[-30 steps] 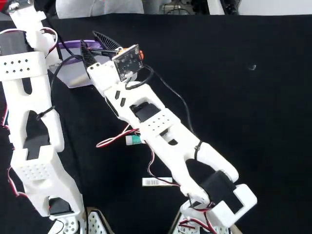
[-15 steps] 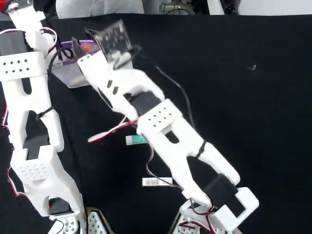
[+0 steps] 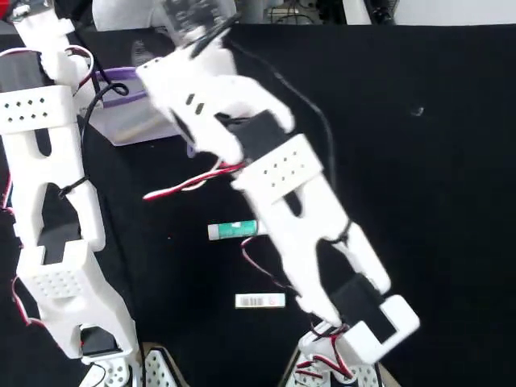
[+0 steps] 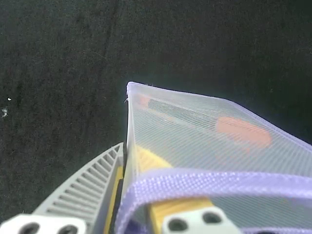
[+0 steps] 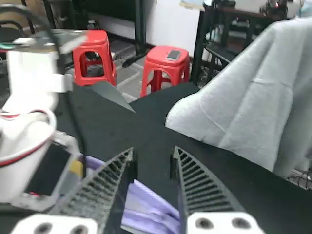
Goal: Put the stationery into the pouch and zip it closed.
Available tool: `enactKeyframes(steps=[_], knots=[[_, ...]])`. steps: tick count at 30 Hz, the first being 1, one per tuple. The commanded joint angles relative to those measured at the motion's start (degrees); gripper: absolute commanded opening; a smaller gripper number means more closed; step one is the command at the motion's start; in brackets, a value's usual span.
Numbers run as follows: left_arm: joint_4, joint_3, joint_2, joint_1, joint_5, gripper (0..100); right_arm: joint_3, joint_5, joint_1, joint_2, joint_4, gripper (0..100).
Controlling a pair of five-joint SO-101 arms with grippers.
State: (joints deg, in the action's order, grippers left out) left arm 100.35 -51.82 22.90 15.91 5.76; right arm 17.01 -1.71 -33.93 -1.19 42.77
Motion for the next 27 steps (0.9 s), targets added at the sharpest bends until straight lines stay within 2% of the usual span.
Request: enactKeyframes(steps=[1,11,21,27], knots=[[-0.1,1.1,2.1,1.8,-0.2,3,4.6,-0.6,2.8,-6.6,4.4,11.7],[-2.2,1.5,2.8,4.9,-0.2,3,4.5,-1.5,6.2,-18.0,17.6,11.5],[-3.9,0.5,6.7,7.1,-0.2,3,3.1,-16.7,6.3,-21.4,39.0,11.6],[-4.5,-2.7,6.9,12.4,-0.2,3,-9.6,-26.5,6.2,-19.6,42.0,11.6]])
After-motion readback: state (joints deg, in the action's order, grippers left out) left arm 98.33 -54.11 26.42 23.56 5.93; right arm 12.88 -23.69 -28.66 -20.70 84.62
